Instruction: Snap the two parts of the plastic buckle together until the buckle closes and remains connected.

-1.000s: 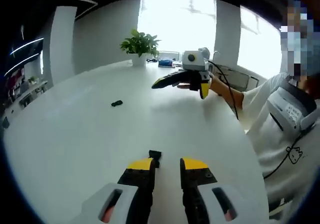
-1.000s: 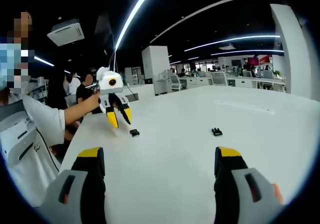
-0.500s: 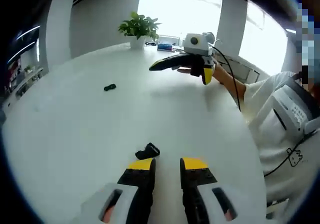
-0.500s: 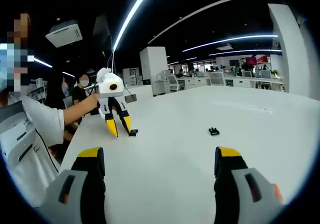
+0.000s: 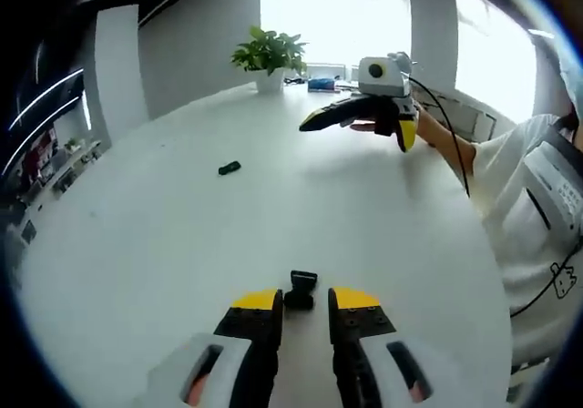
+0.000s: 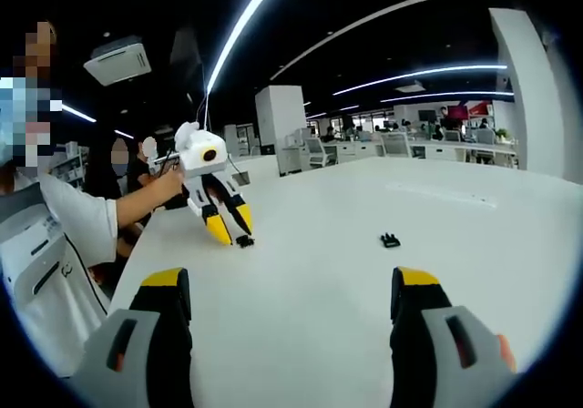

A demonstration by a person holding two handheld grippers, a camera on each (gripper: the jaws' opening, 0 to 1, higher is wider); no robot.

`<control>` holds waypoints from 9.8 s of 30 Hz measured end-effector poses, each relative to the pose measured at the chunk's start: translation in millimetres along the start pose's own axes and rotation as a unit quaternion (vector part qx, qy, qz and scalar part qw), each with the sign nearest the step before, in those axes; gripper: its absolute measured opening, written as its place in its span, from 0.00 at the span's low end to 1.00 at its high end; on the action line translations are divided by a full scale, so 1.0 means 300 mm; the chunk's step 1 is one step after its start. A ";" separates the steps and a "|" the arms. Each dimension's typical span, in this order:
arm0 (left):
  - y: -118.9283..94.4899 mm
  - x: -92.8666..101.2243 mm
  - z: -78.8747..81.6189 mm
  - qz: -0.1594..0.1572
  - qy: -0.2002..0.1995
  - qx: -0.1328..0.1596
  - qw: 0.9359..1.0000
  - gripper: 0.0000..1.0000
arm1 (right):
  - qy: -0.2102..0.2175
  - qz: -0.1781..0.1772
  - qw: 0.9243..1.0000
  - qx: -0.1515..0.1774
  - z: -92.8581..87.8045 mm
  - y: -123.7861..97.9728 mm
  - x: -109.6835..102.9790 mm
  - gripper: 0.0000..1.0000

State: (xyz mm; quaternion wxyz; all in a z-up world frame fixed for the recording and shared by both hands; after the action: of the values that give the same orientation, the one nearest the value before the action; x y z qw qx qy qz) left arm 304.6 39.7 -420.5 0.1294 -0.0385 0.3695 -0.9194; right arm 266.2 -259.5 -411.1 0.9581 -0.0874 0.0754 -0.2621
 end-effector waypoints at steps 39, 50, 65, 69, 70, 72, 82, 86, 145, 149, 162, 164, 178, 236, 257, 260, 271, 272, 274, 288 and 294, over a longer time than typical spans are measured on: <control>-0.053 -0.038 0.046 -0.030 0.102 -0.037 0.994 0.22 | -0.002 -0.003 1.000 0.000 -0.001 -0.007 -0.002 0.90; -0.027 -0.049 0.086 -0.035 0.175 -0.112 0.978 0.21 | -0.004 -0.005 1.000 0.002 0.000 -0.014 0.000 0.90; -0.017 -0.028 0.160 -0.065 0.294 -0.167 0.939 0.21 | -0.005 -0.011 1.000 -0.002 -0.004 -0.019 0.006 0.91; -0.009 -0.028 0.178 -0.065 0.327 -0.176 0.926 0.20 | -0.004 -0.014 1.000 -0.001 -0.004 -0.021 0.010 0.91; -0.008 -0.028 0.182 -0.067 0.341 -0.182 0.920 0.20 | -0.003 -0.015 1.000 -0.001 -0.004 -0.021 0.011 0.91; -0.006 -0.023 0.184 -0.076 0.358 -0.190 0.911 0.19 | -0.004 -0.017 1.000 -0.002 -0.005 -0.023 0.014 0.91; 0.021 -0.008 0.204 -0.089 0.436 -0.224 0.867 0.19 | -0.005 -0.026 1.000 0.001 -0.001 -0.032 0.020 0.91; 0.033 0.003 0.206 -0.101 0.450 -0.231 0.857 0.19 | -0.004 -0.027 1.000 0.005 0.002 -0.036 0.021 0.91; 0.023 -0.043 0.224 -0.113 0.290 -0.251 0.917 0.11 | -0.005 -0.023 1.000 -0.013 -0.015 -0.030 0.020 0.90; 0.001 -0.042 0.213 -0.103 0.265 -0.254 0.925 0.11 | -0.007 -0.022 1.000 -0.013 -0.017 -0.029 0.016 0.90; -0.060 -0.029 0.140 -0.046 0.134 -0.223 0.964 0.11 | -0.007 -0.008 1.000 -0.018 -0.019 -0.014 0.003 0.90; -0.054 -0.031 0.122 -0.033 0.126 -0.230 0.964 0.11 | -0.007 -0.005 1.000 -0.021 -0.021 -0.010 0.001 0.90; -0.031 0.013 0.095 -0.019 0.109 -0.234 0.966 0.11 | -0.014 -0.020 1.000 -0.017 0.003 0.013 0.072 0.90; -0.067 0.075 0.070 0.004 0.131 -0.160 0.978 0.10 | -0.022 -0.076 0.986 -0.145 0.044 0.265 0.347 0.68; -0.070 0.072 0.067 -0.008 0.128 -0.141 0.982 0.10 | -0.008 -0.088 0.982 -0.169 0.043 0.274 0.362 0.49; -0.068 0.068 0.063 -0.006 0.126 -0.145 0.981 0.10 | -0.012 -0.091 0.981 -0.172 0.045 0.271 0.358 0.46; -0.066 0.068 0.063 -0.012 0.125 -0.142 0.982 0.10 | -0.006 -0.088 0.982 -0.164 0.042 0.276 0.359 0.35; -0.065 0.068 0.063 -0.014 0.126 -0.141 0.982 0.10 | -0.007 -0.086 0.983 -0.164 0.042 0.277 0.360 0.34; -0.065 0.069 0.062 -0.018 0.126 -0.138 0.982 0.10 | -0.007 -0.084 0.983 -0.163 0.042 0.279 0.360 0.32; -0.066 0.065 0.058 -0.015 0.127 -0.137 0.982 0.10 | -0.012 -0.087 0.982 -0.170 0.038 0.279 0.365 0.23; -0.066 0.061 0.055 -0.012 0.127 -0.138 0.982 0.10 | -0.013 -0.089 0.982 -0.167 0.034 0.275 0.364 0.18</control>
State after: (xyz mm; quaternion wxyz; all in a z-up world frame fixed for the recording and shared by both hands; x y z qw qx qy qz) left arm 285.5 37.5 -395.3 0.0642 0.0563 0.5060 -0.8583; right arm 401.6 -244.6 -429.0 0.9036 -0.2560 0.0979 -0.3292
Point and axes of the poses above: the point that each gripper's makers call its tool centre point, and the gripper's own axes: y roughly forward along the fingers, x roughly to its right, z roughly out of its top, the point moved 9 cm from there along -y, roughly backward along the fingers, and after that the axes turned 4 degrees about z, right-handed, at the moved point
